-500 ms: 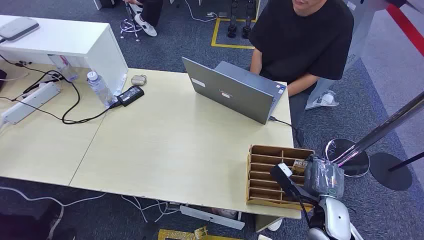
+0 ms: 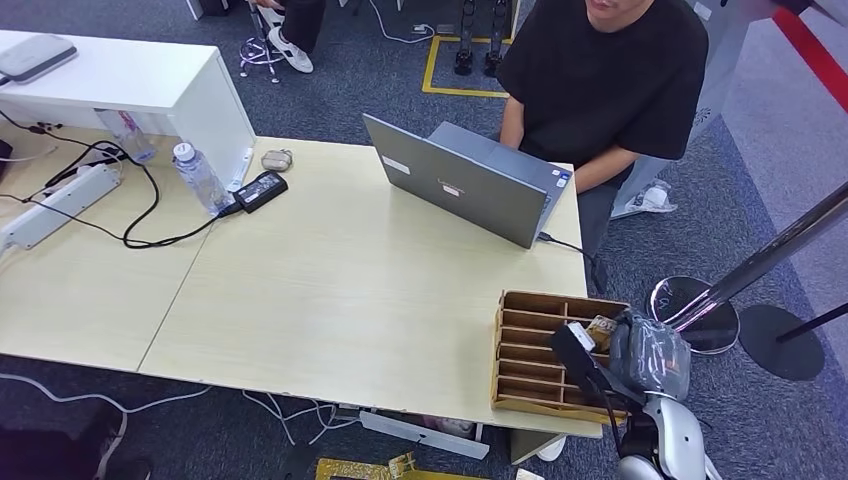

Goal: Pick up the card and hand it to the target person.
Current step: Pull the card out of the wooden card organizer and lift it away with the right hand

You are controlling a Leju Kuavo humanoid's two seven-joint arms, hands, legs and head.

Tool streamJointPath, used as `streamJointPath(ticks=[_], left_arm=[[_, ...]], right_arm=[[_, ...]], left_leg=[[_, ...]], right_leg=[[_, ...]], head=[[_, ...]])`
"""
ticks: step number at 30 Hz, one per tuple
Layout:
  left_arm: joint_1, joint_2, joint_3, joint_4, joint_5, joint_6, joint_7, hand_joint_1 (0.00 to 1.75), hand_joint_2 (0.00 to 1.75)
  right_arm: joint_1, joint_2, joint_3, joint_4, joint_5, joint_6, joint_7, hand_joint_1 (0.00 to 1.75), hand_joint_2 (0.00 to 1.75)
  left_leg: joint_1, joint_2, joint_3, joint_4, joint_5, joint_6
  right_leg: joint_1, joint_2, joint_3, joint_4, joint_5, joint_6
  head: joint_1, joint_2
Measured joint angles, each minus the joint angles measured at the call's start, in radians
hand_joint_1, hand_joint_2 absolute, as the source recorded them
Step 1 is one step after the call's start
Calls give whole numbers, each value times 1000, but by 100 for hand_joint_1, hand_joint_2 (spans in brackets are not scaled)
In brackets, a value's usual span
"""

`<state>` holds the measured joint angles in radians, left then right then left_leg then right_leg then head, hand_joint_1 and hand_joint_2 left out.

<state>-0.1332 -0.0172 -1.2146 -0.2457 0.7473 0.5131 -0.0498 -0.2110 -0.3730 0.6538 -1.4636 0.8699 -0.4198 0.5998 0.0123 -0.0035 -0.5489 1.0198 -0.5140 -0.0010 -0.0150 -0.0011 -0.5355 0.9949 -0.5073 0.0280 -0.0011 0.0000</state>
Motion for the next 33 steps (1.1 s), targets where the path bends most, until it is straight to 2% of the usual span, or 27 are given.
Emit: streamJointPath(ticks=[10, 19, 33], left_arm=[[1, 0, 0, 0, 6, -2, -12, 0, 0], [1, 0, 0, 0, 7, 0, -13, 0, 0], [0, 0, 0, 0, 4, -1, -5, 0, 0]], right_arm=[[-6, 12, 2, -126, 6, -2, -17, 140, 175], [-6, 13, 12, -205, 35, -4, -18, 145, 175], [-27, -3, -32, -255, 30, -66, 27, 147, 175]], left_leg=[[0, 0, -1, 0, 0, 0], [0, 0, -1, 0, 0, 0], [0, 0, -1, 0, 0, 0]], right_leg=[[0, 0, 0, 0, 0, 0], [0, 0, 0, 0, 0, 0], [0, 0, 0, 0, 0, 0]], head=[[0, 0], [0, 0], [0, 0]])
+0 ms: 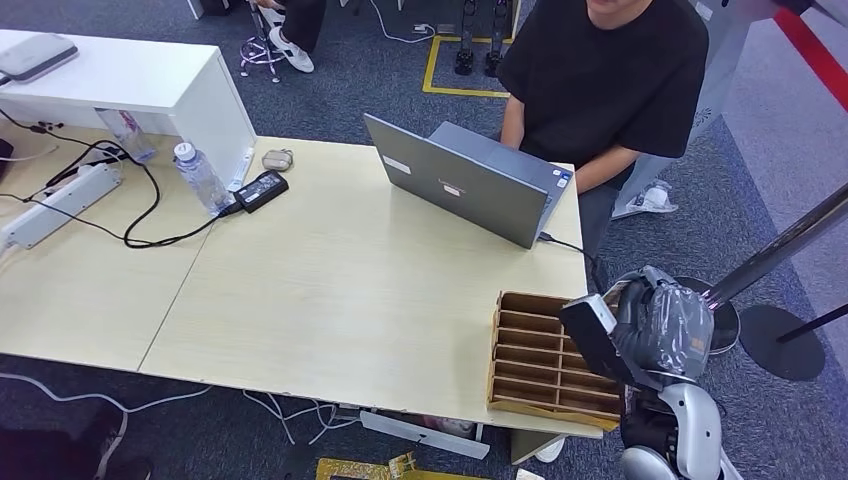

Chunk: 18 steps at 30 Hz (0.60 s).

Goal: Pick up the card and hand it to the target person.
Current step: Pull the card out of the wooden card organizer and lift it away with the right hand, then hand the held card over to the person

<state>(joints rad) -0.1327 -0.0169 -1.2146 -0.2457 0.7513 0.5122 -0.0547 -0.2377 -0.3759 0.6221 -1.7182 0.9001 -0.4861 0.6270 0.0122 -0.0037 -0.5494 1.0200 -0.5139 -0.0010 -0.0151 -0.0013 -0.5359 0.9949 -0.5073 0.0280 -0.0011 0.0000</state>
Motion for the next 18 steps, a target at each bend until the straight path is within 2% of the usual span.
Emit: streamJointPath(ticks=[12, 18], left_arm=[[-12, 0, -2, 0, -23, -14, 19, 0, 0], [-26, -2, -12, 0, -36, -19, 31, 0, 0]], right_arm=[[-72, -77, -101, -3, -17, 9, 63, 149, 175], [-112, -97, -126, 9, 5, 12, 71, 154, 175]], left_leg=[[0, 0, 0, 0, 0, 0], [0, 0, 0, 0, 0, 0]], right_leg=[[0, 0, 0, 0, 0, 0], [0, 0, 0, 0, 0, 0]], head=[[0, 0], [0, 0]])
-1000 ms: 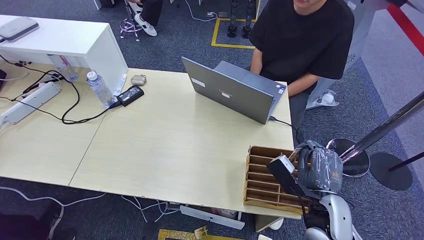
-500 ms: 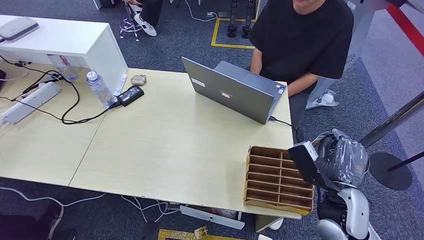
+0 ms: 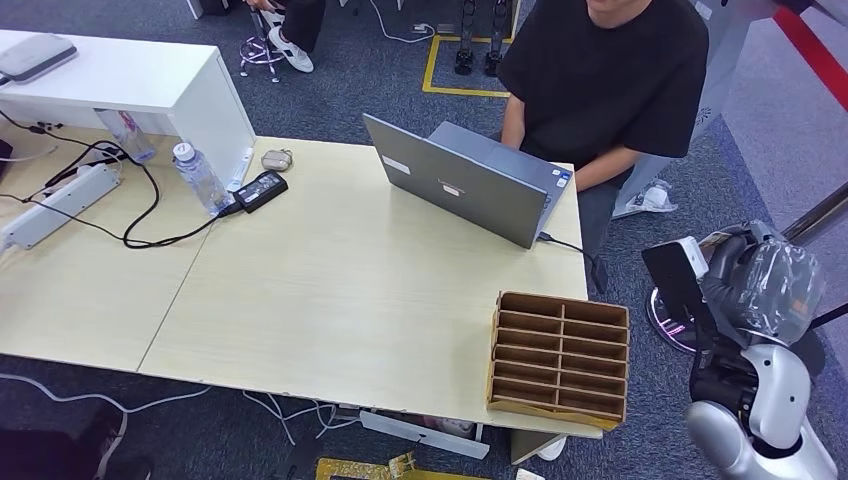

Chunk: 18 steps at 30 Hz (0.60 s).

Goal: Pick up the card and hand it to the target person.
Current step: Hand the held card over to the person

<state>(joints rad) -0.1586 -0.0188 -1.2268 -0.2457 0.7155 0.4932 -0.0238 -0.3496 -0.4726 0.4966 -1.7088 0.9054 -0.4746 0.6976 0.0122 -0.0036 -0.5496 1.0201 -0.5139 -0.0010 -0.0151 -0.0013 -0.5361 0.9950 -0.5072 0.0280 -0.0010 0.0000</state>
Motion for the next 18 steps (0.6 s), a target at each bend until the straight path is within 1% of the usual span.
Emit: streamJointPath(ticks=[3, 9, 18], left_arm=[[-5, -1, -5, 0, -3, -1, 4, 0, 0], [-14, -4, -12, 0, -14, -10, 13, 0, 0], [-21, -11, -26, 0, -19, -12, 21, 0, 0]], right_arm=[[-14, -1, -7, 9, 6, 2, 0, 153, 175], [-38, -1, -8, 44, 11, 4, 0, 160, 175], [-54, 0, -1, 120, 28, 5, 0, 161, 175]], left_leg=[[0, 0, 0, 0, 0, 0], [0, 0, 0, 0, 0, 0], [0, 0, 0, 0, 0, 0]], right_leg=[[0, 0, 0, 0, 0, 0], [0, 0, 0, 0, 0, 0], [0, 0, 0, 0, 0, 0]], head=[[0, 0], [0, 0], [0, 0]])
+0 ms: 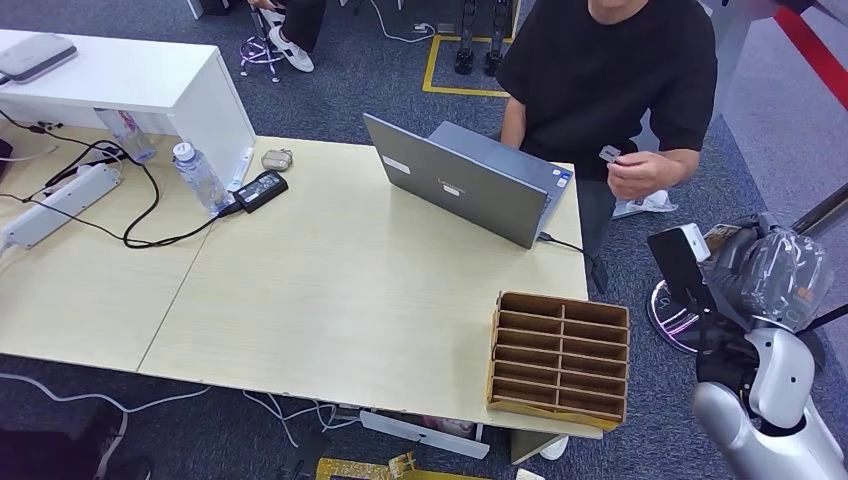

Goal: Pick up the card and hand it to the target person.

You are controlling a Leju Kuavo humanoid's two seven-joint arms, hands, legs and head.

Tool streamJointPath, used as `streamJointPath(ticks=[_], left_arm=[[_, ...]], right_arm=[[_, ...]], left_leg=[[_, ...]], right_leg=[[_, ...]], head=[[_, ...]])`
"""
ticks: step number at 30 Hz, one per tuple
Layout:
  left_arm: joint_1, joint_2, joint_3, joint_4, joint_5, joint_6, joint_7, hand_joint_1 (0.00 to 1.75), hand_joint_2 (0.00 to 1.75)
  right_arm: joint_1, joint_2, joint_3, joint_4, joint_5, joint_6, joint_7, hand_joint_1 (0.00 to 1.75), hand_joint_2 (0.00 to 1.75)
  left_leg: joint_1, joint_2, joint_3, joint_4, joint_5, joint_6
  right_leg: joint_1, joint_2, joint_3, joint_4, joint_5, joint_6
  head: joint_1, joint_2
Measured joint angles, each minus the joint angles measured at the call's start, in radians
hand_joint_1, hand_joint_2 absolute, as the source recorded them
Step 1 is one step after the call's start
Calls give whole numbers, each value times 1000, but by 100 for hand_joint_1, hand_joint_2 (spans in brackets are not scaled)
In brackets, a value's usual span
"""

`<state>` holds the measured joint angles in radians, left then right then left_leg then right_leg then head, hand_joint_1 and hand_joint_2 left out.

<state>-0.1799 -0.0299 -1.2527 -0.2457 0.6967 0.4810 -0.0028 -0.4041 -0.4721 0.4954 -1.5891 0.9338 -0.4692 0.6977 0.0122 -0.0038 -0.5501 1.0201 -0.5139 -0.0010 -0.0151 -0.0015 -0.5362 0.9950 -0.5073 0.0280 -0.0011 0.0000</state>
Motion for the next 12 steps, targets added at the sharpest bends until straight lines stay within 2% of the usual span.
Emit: streamJointPath(ticks=[12], left_arm=[[-1, -4, -10, 0, -3, 0, 4, 0, 0]], right_arm=[[-3, 3, 21, 55, 29, -24, 0, 155, 175]], left_leg=[[0, 0, 0, 0, 0, 0]], right_leg=[[0, 0, 0, 0, 0, 0]], head=[[0, 0]])
